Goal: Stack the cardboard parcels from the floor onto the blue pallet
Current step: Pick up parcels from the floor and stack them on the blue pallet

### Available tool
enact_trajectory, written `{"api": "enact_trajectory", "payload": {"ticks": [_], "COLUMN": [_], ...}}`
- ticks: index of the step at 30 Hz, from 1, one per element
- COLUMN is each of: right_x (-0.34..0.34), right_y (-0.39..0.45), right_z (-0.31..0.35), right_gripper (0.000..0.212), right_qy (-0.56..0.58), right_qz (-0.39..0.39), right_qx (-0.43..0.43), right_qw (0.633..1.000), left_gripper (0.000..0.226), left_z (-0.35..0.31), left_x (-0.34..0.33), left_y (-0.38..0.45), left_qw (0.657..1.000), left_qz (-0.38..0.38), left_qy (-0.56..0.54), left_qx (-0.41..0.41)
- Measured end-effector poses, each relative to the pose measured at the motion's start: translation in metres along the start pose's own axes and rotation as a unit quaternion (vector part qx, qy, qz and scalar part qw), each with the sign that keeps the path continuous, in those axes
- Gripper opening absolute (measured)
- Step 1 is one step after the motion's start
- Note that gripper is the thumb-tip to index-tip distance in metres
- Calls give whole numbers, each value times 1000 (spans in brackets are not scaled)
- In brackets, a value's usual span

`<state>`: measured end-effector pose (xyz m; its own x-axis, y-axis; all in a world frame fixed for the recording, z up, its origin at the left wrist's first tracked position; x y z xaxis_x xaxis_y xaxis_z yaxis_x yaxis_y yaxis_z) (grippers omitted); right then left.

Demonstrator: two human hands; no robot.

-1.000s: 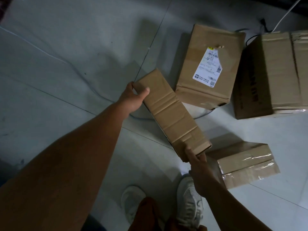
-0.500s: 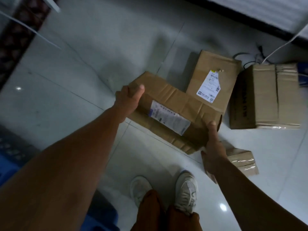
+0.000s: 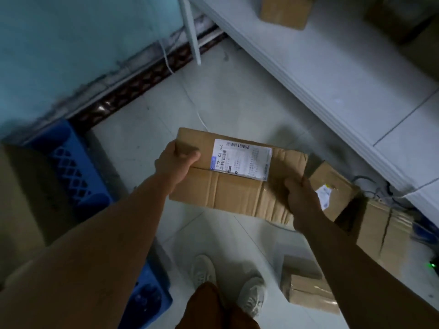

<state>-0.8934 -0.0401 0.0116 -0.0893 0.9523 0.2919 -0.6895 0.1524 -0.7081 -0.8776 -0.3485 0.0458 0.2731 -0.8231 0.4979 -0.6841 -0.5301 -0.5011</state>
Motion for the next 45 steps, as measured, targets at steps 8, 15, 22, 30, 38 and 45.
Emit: {"api": "enact_trajectory", "payload": {"ticks": [8, 15, 22, 30, 38, 45], "right_x": [-85, -202, -317, -443, -562, -645], "right_y": [-56, -111, -162, -202, -229, -270], "right_z": [137, 239, 311, 363, 399, 396], "right_gripper": [46, 49, 52, 58, 39, 44], "right_qy": [-219, -235, -265, -319, -387, -448], "right_qz": [33, 94, 157, 229, 377, 464], "right_qx": [153, 207, 254, 311, 342, 353], "right_qw": [963, 945, 917, 865, 769, 678], "left_gripper": [63, 68, 69, 64, 75, 68], "left_z": [5, 13, 22, 44, 56, 71], "left_x": [123, 252, 363, 453, 486, 503], "left_y": [-20, -16, -16, -26, -39, -64], "left_qw": [982, 953, 913, 840, 728, 637], "left_qz": [-83, -168, -247, -386, -508, -584], "left_qy": [-164, -238, -311, -355, -395, -424], "left_qx": [52, 87, 95, 141, 236, 270]}}
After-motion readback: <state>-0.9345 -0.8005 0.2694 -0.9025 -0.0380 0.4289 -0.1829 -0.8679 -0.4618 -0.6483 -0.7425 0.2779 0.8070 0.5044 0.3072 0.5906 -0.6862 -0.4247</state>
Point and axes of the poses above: each hand's wrist, its own y-axis towards the middle knuckle, its own x-axis out of the back of the hand, z = x × y, the point moved 6 cm from there along y, towards the middle knuckle, and after that the axes turned 10 degrees about -y, right-handed, at the moved point
